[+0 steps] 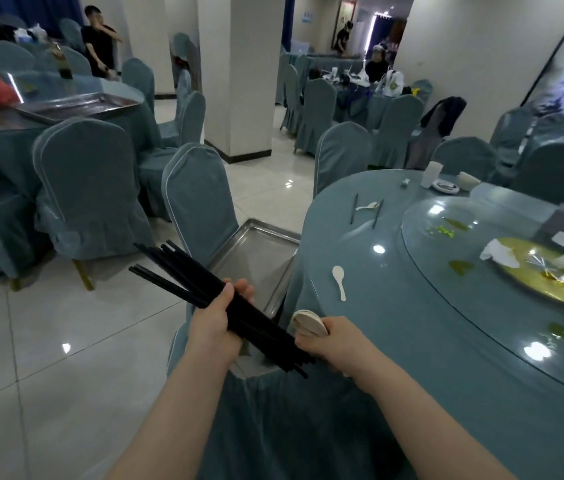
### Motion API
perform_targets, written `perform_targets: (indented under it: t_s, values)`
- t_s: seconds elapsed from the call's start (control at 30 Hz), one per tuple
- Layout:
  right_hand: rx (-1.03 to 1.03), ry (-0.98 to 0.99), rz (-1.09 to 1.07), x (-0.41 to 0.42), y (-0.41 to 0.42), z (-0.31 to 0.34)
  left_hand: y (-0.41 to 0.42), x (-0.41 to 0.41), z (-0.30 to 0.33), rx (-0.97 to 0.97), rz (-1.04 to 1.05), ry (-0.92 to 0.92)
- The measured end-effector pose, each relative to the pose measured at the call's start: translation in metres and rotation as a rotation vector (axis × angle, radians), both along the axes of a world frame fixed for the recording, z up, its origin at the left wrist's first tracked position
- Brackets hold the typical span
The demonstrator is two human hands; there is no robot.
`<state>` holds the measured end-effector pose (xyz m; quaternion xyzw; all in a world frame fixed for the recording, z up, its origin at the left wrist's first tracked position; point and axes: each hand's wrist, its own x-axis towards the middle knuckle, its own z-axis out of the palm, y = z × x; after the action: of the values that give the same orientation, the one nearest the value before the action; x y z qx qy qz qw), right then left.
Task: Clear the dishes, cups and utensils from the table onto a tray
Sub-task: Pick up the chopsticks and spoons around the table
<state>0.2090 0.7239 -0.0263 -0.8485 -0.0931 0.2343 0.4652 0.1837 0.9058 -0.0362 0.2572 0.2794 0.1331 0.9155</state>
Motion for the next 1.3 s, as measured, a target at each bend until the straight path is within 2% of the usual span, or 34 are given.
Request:
perform_targets:
  t_s: [0.4, 0.67, 0.87, 1.0, 1.1, 1.3]
  values:
    - [0.132, -0.057, -0.372, 0.021, 0.101, -0.005, 0.094, 0.071, 0.008, 0.011, -0.228, -0.018]
    - [0.146, -0.024, -0.349, 0.032, 0.108, 0.008, 0.118, 0.099, 0.014, -0.018, -0.293, -0.022]
    - [0.221, -0.018, -0.443, 0.059, 0.116, 0.000, 0.129, 0.121, 0.011, -0.049, -0.242, -0.037]
    - [0.222, -0.004, -0.490, 0.084, 0.137, -0.014, 0.143, 0.140, 0.001, -0.029, -0.299, -0.018]
    - [0.194, 0.010, -0.520, 0.112, 0.158, -0.022, 0.158, 0.174, -0.006, -0.018, -0.366, 0.013]
    - [0.214, 0.067, -0.714, 0.165, 0.192, -0.047, 0.216, 0.263, -0.008, 0.005, -0.513, 0.033]
